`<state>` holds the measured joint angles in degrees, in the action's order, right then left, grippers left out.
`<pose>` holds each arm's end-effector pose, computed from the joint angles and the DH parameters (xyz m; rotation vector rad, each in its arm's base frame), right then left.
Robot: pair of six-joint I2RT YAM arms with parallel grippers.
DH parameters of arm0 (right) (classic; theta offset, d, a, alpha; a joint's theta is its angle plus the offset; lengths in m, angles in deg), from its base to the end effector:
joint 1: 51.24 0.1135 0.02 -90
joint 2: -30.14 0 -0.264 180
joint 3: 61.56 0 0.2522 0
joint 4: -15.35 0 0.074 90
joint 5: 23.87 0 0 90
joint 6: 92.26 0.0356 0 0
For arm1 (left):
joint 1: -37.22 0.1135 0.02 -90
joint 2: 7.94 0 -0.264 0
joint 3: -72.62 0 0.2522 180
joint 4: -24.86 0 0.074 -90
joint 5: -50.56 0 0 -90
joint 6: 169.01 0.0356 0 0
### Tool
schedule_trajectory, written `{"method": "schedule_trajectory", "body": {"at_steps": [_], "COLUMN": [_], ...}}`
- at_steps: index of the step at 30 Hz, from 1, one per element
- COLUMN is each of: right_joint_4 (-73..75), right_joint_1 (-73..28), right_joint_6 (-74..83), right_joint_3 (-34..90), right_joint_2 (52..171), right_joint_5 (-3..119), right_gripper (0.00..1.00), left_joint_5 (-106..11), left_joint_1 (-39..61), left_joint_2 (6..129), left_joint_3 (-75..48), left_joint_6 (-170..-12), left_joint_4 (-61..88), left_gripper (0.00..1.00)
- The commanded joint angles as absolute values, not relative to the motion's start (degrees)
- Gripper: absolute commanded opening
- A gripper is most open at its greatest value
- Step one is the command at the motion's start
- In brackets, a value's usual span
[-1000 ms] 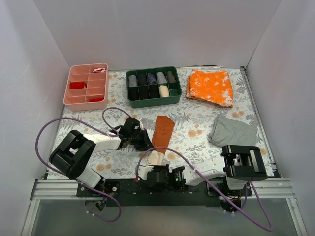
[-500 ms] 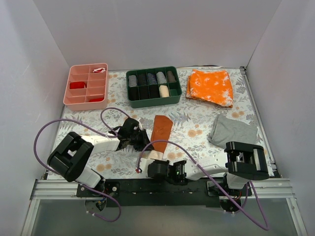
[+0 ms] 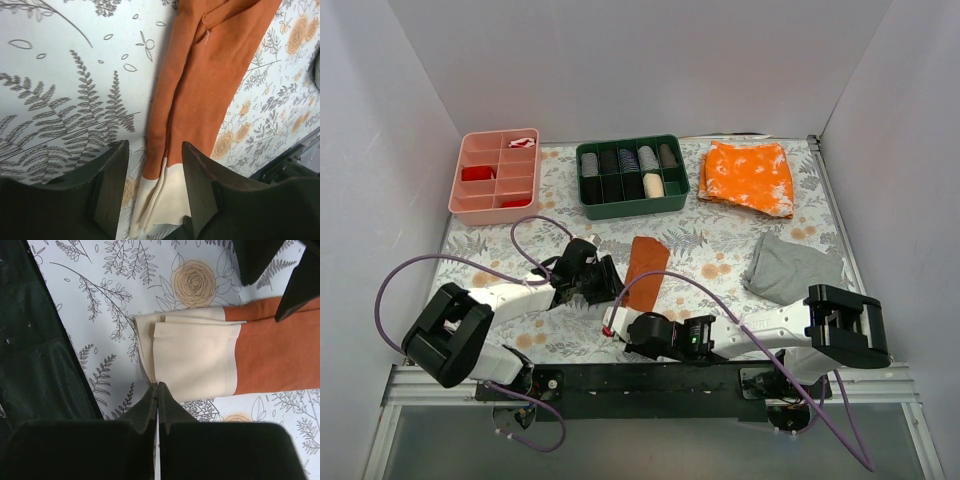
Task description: Roll the underwear
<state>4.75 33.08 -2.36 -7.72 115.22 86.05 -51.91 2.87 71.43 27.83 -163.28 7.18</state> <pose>0.0411 0.2904 0.1740 -1.3935 1.8015 0.3846 0.1984 -0.1449 0.1438 -1.0948 2.6017 -0.9863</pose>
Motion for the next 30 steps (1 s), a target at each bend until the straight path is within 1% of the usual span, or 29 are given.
{"method": "schedule_trajectory", "body": {"at_steps": [1,8,9,17,18,24,25,30], "right_joint_4": [7.47,9.50,9.50,11.17,11.17,12.31,12.49,12.84], "right_joint_1": [30.16,25.23,23.92,17.32,16.10,13.11,12.75,11.61], "right_joint_6": [1.16,2.39,2.40,2.13,2.04,1.60,1.60,1.60], "right_joint_3": [-9.21,-10.62,-10.53,-10.80,-10.62,-9.83,-9.83,-9.04], "right_joint_2": [112.94,110.13,109.78,109.51,110.12,112.49,112.67,114.86], "right_joint_5": [81.78,76.42,75.63,67.89,67.01,66.48,64.48,65.77], "right_gripper": [0.01,0.01,0.01,0.01,0.01,0.01,0.01,0.01], "left_joint_5": [-41.82,-40.14,-38.49,-39.35,-41.18,-42.69,-42.69,-43.74], "left_joint_1": [3.56,3.56,3.56,3.56,3.56,3.56,3.56,3.56], "left_joint_2": [70.37,64.14,63.00,60.09,59.82,57.98,57.71,55.78], "left_joint_3": [31.08,33.54,33.81,37.14,37.32,38.55,38.73,39.26], "left_joint_6": [-162.68,-164.97,-165.06,-165.06,-164.97,-164.79,-164.71,-164.44], "left_joint_4": [-2.69,-3.49,-3.49,-2.61,-2.43,-1.55,-1.47,-1.46], "left_gripper": [0.48,0.50,0.50,0.51,0.51,0.51,0.51,0.50]}}
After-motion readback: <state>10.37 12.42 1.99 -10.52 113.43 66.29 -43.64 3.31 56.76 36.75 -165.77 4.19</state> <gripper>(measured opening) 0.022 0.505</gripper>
